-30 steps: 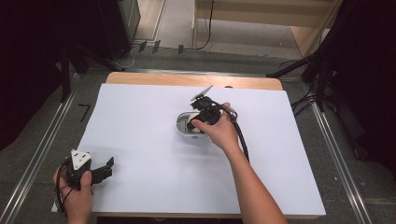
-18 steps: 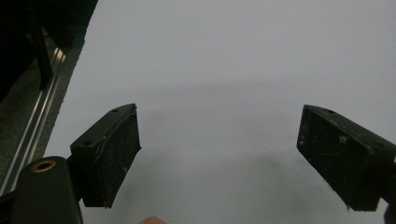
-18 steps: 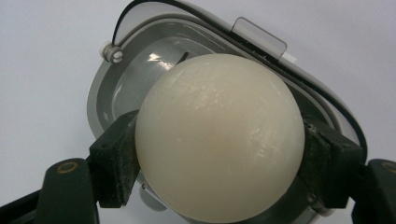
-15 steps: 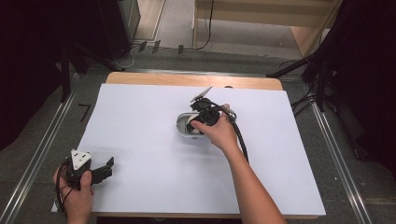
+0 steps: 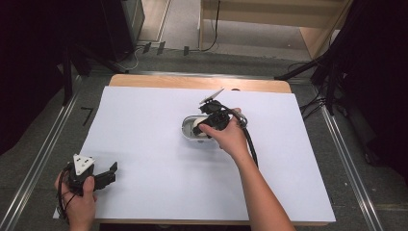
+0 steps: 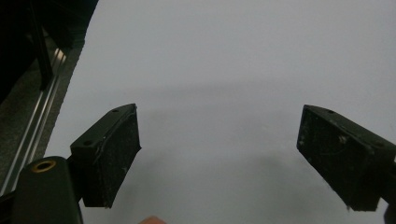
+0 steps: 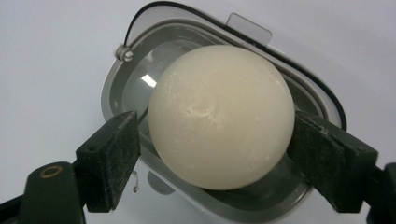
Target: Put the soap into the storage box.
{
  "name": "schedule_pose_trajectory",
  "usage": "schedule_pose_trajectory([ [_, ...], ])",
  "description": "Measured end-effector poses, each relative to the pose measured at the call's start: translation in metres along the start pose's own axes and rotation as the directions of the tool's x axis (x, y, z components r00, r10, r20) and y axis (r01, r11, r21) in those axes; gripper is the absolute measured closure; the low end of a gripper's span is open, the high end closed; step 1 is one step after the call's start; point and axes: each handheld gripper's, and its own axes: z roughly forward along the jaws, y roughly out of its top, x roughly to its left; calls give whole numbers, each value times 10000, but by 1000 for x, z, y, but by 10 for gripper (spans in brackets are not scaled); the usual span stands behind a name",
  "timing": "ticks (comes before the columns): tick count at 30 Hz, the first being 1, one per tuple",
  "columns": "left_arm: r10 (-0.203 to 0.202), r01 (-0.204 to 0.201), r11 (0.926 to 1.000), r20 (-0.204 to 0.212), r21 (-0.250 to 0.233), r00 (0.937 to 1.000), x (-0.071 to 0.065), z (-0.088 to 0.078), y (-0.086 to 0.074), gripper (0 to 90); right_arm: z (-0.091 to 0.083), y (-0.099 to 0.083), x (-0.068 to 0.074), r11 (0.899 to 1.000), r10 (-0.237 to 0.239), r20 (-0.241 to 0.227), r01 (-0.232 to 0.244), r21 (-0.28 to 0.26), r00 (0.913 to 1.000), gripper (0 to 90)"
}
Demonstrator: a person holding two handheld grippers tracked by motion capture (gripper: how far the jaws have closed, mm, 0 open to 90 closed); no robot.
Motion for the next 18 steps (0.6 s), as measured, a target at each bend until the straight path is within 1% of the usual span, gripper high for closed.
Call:
schedule_pose_trajectory([
  [2, 1, -1, 10000, -2, -2, 10000, 0, 0, 0, 142, -1, -1, -1, 10000, 11, 17, -11, 30, 10000, 181],
  [3, -13, 13, 10000, -4, 5, 10000, 0, 0, 0, 142, -2, -4, -2, 10000, 83, -2, -83, -51, 10000, 183],
  [5, 0, 0, 10000, 0, 5, 10000, 0, 0, 0, 142, -3, -5, -3, 9999, 67, -61, -68, -82, 10000, 183],
  [6, 0, 0, 10000, -11, -8, 10000, 0, 0, 0, 142, -4, -7, -3, 9998, 91, -120, -93, -187, 9999, 183],
  [9, 5, -5, 10000, -19, 12, 10000, -1, 0, 0, 142, -9, -11, -4, 9996, 78, -45, -80, -280, 10000, 184],
  [16, 44, -44, 10000, -42, 27, 10000, -1, 0, 0, 142, -16, -20, -7, 9992, 24, -70, -27, -411, 10000, 184],
  [18, 47, -47, 10000, -35, 17, 10000, -1, 0, 0, 142, -19, -26, -10, 9988, 77, -50, -80, -474, 10000, 187],
])
